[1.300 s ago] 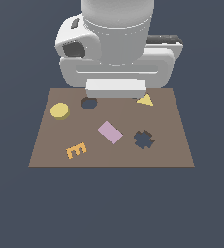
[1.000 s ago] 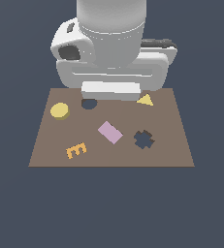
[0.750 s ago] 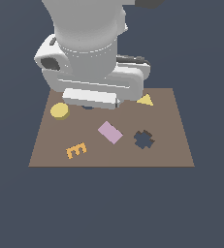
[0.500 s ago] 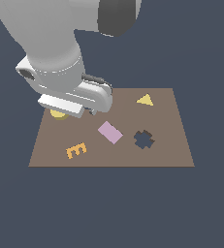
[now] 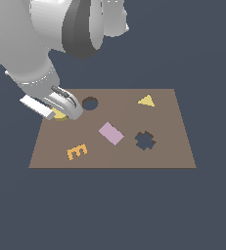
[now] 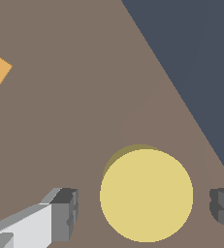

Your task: Insert a designated object into the corresponding slot on a board.

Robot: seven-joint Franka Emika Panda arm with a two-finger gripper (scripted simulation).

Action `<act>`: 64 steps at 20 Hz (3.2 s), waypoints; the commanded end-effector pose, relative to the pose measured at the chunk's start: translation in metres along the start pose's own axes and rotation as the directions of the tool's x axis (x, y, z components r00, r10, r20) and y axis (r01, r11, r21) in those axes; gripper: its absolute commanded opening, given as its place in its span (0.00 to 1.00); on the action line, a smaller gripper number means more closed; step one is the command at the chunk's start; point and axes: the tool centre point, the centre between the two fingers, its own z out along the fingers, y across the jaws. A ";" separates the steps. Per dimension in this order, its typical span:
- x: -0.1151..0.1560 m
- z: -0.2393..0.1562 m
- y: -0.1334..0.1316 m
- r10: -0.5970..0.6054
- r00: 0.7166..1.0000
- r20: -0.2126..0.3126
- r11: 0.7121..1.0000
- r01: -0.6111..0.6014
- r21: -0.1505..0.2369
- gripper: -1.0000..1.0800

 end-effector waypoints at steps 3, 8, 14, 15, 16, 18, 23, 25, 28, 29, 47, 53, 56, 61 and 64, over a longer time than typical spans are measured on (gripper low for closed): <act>0.000 0.002 0.002 0.005 1.000 0.000 1.000 -0.005 0.000 0.96; 0.000 0.014 0.002 0.009 1.000 -0.001 1.000 -0.009 0.001 0.96; 0.000 0.022 0.003 0.011 1.000 -0.001 1.000 -0.011 0.002 0.00; 0.000 0.022 0.003 0.011 1.000 -0.001 1.000 -0.011 0.002 0.00; 0.000 0.022 0.003 0.011 1.000 -0.001 1.000 -0.011 0.002 0.00; 0.000 0.022 0.003 0.011 1.000 -0.001 1.000 -0.011 0.002 0.00; 0.000 0.022 0.003 0.011 1.000 -0.001 1.000 -0.011 0.002 0.00; 0.000 0.022 0.002 0.010 1.000 -0.001 1.000 -0.010 0.003 0.00; -0.001 0.021 0.001 0.000 1.000 -0.001 1.000 0.000 0.003 0.00; -0.002 0.021 0.000 -0.008 1.000 -0.001 1.000 0.008 0.003 0.00; -0.062 0.014 -0.047 -0.466 0.885 -0.002 0.885 0.466 0.002 0.00; -0.082 0.012 -0.053 -0.575 0.818 -0.002 0.818 0.575 0.002 0.00; -0.087 0.012 -0.054 -0.603 0.798 -0.002 0.798 0.603 0.002 0.00; -0.090 0.012 -0.054 -0.616 0.788 -0.002 0.788 0.616 0.002 0.00; -0.090 0.013 -0.054 -0.613 0.790 -0.001 0.790 0.613 0.002 0.00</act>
